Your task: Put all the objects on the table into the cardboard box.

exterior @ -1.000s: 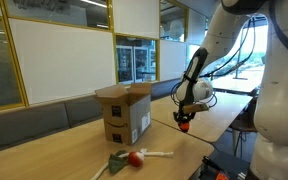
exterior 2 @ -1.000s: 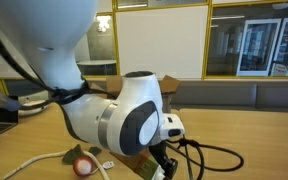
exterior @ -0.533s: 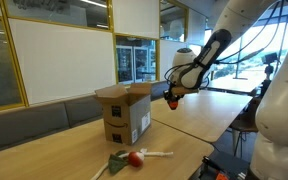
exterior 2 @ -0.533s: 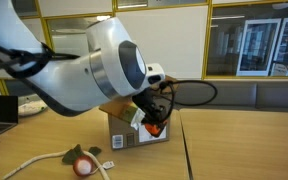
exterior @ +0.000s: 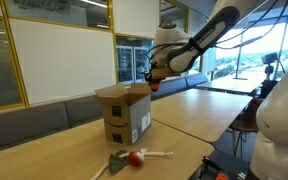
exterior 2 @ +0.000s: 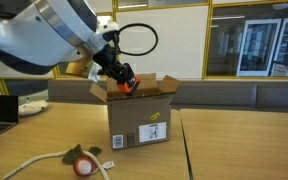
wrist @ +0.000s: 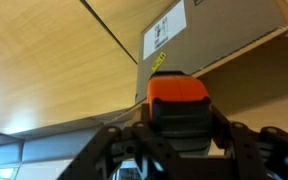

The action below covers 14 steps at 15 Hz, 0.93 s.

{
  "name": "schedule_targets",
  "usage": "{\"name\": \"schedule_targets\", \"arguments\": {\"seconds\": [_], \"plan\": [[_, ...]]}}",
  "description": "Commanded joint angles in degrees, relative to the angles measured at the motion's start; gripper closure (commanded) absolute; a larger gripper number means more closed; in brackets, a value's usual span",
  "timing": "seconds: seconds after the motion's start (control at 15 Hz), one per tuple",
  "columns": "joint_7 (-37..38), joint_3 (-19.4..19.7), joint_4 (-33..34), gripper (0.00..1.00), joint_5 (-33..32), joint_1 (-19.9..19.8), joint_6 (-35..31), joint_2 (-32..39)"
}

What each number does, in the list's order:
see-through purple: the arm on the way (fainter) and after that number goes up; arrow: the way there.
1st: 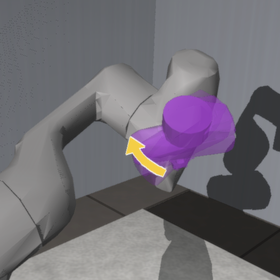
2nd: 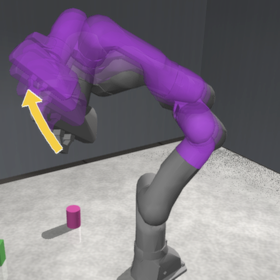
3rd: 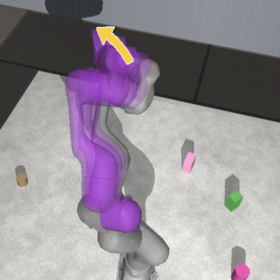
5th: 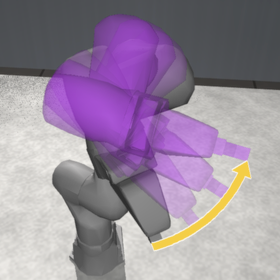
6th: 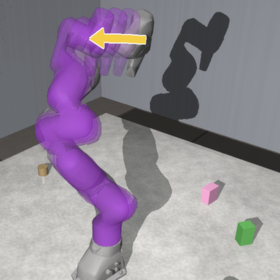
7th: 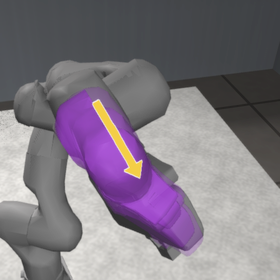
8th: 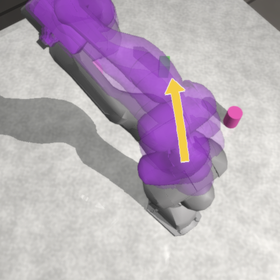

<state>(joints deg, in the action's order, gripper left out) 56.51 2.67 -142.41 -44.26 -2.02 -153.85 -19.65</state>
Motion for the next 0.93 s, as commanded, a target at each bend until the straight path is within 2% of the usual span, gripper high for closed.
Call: {"name": "schedule_targets", "arguments": {"seconds": [0.0,0.33,0.6,0.87], "plan": [[5.0,-4.9,5.2,0.68,-4.8,-0.5,0.6,1.5],[9.6,-8.3,11.1,0.68,-10.8,-1.5,-3.3,7.6],[13.1,-7.6,17.2,0.68,-15.9,-1.9,-8.0,15.0],[14.0,-6.4,23.2,0.68,-15.9,-2.5,-11.1,23.7]]}}
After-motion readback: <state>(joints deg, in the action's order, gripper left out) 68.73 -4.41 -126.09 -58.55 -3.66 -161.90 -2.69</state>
